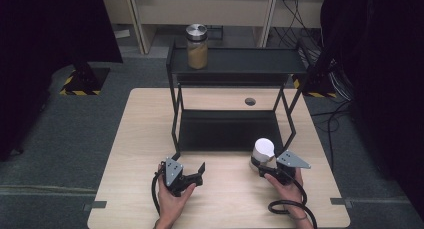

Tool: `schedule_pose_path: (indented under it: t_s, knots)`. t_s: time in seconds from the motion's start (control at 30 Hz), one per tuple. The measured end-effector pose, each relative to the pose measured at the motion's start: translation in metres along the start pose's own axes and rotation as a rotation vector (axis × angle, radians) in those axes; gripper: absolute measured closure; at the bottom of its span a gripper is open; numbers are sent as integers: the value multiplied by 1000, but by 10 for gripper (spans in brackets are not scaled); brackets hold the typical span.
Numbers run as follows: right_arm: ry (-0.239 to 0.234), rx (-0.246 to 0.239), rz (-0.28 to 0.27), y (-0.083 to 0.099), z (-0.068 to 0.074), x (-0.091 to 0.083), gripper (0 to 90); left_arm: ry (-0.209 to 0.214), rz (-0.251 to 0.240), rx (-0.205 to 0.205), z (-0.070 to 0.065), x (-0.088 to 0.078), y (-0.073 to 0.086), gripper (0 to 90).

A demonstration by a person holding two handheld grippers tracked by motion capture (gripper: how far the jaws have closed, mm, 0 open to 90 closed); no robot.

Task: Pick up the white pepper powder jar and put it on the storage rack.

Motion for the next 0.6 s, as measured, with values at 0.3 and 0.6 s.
schedule_pose_path:
  t_s: [0.3, 0.6]
  knots:
    - [-17, -17, -31, -13, 8, 0, 308, 2, 0, 6, 0, 0, 0, 1]
    - [42, -11, -123, -37, 13, -6, 307, 1, -1, 4, 0, 0, 0, 1]
Point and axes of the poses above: each handheld gripper's, and its own axes: x roughly forward along the jaws, y roughly out of its underside, z roughly to its left, the point moved 6 cm from there along x, roughly forward along the jaws, and after that the axes turned 8 degrees about -y, right-handed, at the moved point
